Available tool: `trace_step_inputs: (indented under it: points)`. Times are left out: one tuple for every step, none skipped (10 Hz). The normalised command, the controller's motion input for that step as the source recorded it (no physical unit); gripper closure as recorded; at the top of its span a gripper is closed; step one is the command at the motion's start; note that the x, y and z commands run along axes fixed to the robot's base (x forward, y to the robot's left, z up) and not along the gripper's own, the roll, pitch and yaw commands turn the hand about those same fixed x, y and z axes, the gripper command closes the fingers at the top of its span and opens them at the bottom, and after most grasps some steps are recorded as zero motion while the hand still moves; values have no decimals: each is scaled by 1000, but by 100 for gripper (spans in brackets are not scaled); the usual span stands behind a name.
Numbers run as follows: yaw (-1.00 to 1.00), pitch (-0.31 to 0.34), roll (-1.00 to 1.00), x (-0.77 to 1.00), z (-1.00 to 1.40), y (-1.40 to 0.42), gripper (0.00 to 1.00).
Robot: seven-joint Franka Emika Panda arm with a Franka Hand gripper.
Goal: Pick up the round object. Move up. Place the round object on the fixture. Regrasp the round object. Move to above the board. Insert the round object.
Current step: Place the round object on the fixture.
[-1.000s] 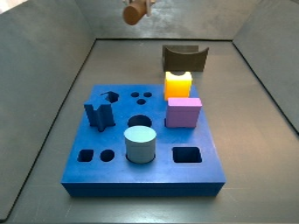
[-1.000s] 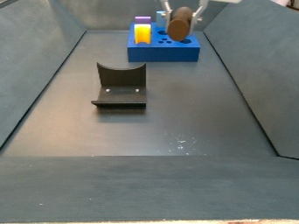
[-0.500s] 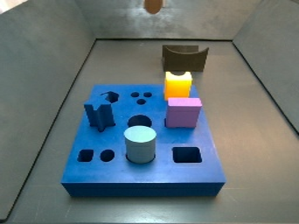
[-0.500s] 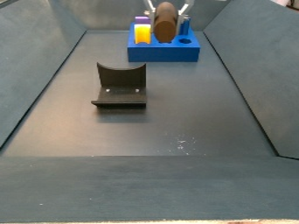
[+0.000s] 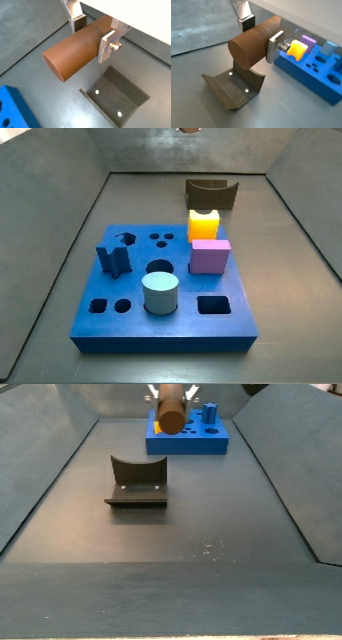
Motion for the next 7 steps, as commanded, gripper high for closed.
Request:
trace_step_inputs:
  points:
    - [34, 365, -1000, 1000, 4, 115, 100]
    - [-39, 395, -1000, 891, -6, 87, 100]
    - [-96, 420, -990, 786, -9, 72, 100]
    - [-113, 384, -865, 735, -14, 67, 100]
    - [-148, 289, -629, 640, -15, 61, 100]
    - [-159, 235, -488, 561, -11, 52, 100]
    - [-154, 164, -390, 452, -9, 49, 100]
